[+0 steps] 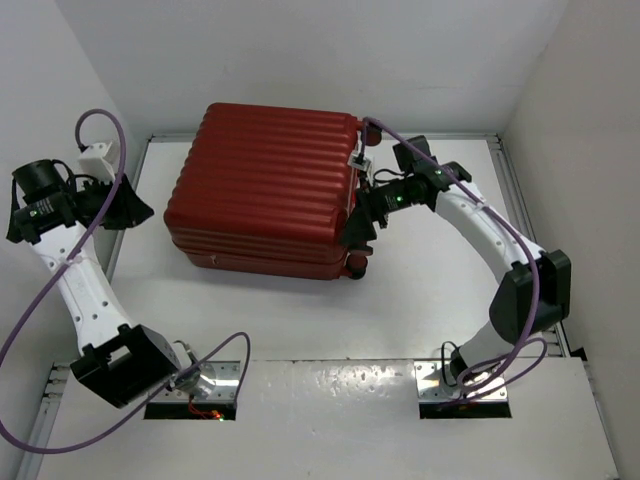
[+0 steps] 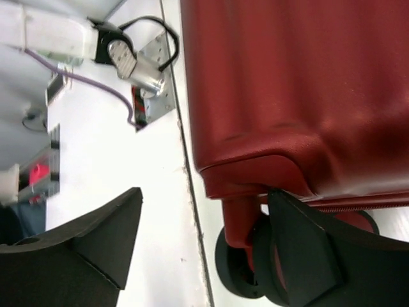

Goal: Pack the luggage

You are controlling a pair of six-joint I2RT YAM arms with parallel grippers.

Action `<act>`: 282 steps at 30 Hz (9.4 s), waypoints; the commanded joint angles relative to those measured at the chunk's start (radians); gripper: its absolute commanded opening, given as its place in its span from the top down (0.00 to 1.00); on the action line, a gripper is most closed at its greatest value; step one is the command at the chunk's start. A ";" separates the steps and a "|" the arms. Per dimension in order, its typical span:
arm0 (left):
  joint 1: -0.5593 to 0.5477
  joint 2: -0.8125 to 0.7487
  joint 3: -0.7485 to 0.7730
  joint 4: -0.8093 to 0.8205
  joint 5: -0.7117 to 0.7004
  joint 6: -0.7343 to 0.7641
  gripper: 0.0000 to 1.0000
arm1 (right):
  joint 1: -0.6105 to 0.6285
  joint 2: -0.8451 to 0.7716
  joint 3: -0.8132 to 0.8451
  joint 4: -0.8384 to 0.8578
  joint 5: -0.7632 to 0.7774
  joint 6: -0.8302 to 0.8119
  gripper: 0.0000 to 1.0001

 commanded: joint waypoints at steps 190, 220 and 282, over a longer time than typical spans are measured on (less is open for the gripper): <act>-0.971 0.214 -0.220 0.389 -0.635 -0.973 0.85 | 0.125 0.045 -0.808 1.713 1.078 0.344 0.47; -0.701 0.205 -0.279 0.359 -0.601 -0.964 1.00 | 0.011 -0.001 -0.915 1.811 1.006 0.264 1.00; -0.332 0.565 -0.011 0.447 -0.832 -0.576 1.00 | -0.251 0.653 -0.098 1.795 0.950 0.233 1.00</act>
